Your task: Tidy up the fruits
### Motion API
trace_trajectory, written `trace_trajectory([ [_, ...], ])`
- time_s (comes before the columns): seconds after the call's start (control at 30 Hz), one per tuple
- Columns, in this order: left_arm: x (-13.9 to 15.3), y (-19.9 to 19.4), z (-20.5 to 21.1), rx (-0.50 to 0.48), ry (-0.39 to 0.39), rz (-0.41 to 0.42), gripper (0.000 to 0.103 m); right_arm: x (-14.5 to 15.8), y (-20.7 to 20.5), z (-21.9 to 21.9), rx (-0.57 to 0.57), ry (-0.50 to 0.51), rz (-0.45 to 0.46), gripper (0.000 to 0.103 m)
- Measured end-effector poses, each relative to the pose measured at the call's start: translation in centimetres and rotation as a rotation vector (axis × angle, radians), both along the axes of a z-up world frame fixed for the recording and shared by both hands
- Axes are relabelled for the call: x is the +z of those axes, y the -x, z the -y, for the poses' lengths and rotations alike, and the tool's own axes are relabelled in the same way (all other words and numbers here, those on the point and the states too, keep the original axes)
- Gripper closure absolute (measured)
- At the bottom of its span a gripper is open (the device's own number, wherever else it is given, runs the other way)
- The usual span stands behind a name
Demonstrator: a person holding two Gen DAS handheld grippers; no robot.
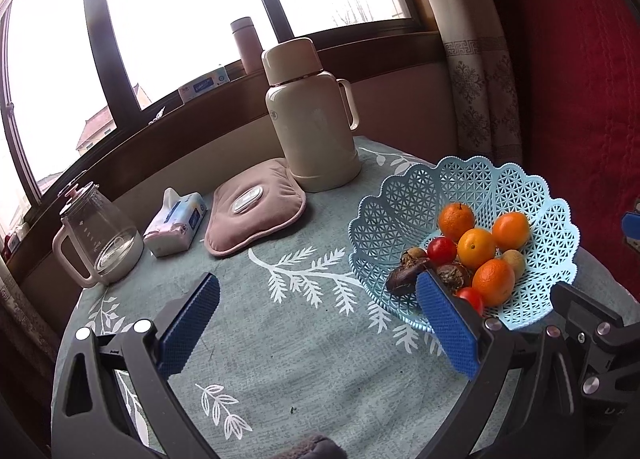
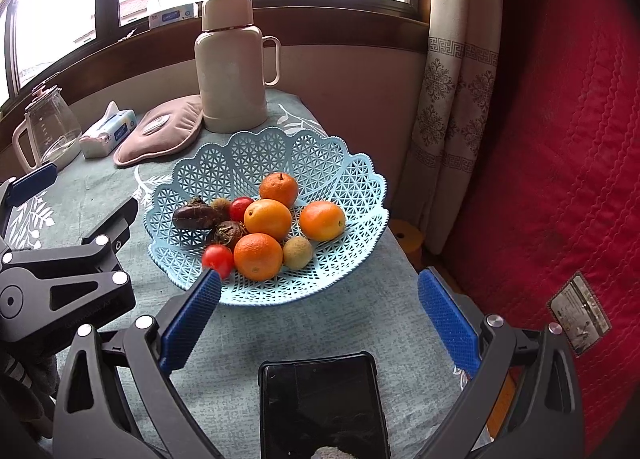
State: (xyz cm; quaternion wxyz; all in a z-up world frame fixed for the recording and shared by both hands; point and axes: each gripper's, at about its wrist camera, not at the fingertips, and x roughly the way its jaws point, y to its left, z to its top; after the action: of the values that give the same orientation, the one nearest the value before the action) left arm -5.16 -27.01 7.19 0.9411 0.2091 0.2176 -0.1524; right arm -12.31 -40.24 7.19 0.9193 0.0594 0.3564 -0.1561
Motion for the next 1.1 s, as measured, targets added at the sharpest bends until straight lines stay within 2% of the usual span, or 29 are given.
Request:
trace_trajectory([
  [1.1, -0.16, 0.26, -0.14, -0.013, -0.005, -0.002, 0.005, -0.59, -0.26, -0.4, 0.01, 0.003, -0.014, 0.003],
])
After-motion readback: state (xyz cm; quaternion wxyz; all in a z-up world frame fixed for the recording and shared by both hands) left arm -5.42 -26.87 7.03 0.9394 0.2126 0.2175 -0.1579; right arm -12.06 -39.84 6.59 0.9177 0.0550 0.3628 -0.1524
